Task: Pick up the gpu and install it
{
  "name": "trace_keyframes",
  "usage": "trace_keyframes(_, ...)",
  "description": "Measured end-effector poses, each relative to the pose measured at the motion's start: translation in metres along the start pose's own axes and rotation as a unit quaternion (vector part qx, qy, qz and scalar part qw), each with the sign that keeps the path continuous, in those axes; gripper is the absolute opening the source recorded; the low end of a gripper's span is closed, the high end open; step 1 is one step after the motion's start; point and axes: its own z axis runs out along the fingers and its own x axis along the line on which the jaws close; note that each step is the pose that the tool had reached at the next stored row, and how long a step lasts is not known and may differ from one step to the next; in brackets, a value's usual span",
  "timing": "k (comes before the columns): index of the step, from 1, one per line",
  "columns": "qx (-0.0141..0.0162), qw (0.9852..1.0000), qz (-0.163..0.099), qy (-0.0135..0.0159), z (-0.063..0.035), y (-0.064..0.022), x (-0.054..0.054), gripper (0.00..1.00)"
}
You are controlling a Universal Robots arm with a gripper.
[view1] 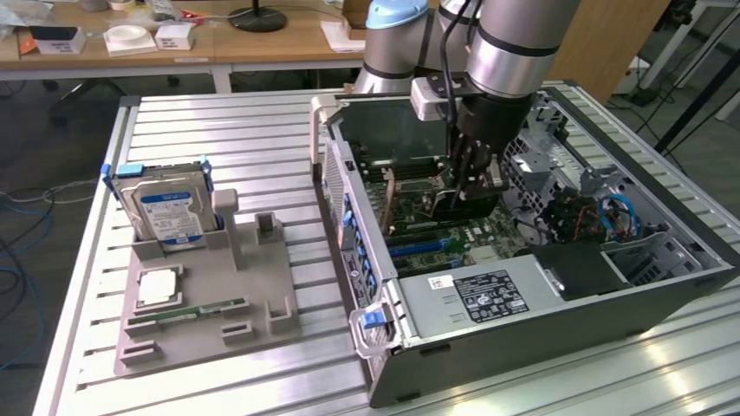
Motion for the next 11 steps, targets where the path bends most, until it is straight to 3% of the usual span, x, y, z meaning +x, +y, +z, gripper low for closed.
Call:
trace_keyframes(7, 0.0, 1.0, 0.0, -0.0002, 0.0008, 0.0002, 0.0, 0.26)
trace_keyframes(11, 0.0005, 1.0, 0.0, -0.0001, 0.007, 0.0014, 0.0002, 0.26)
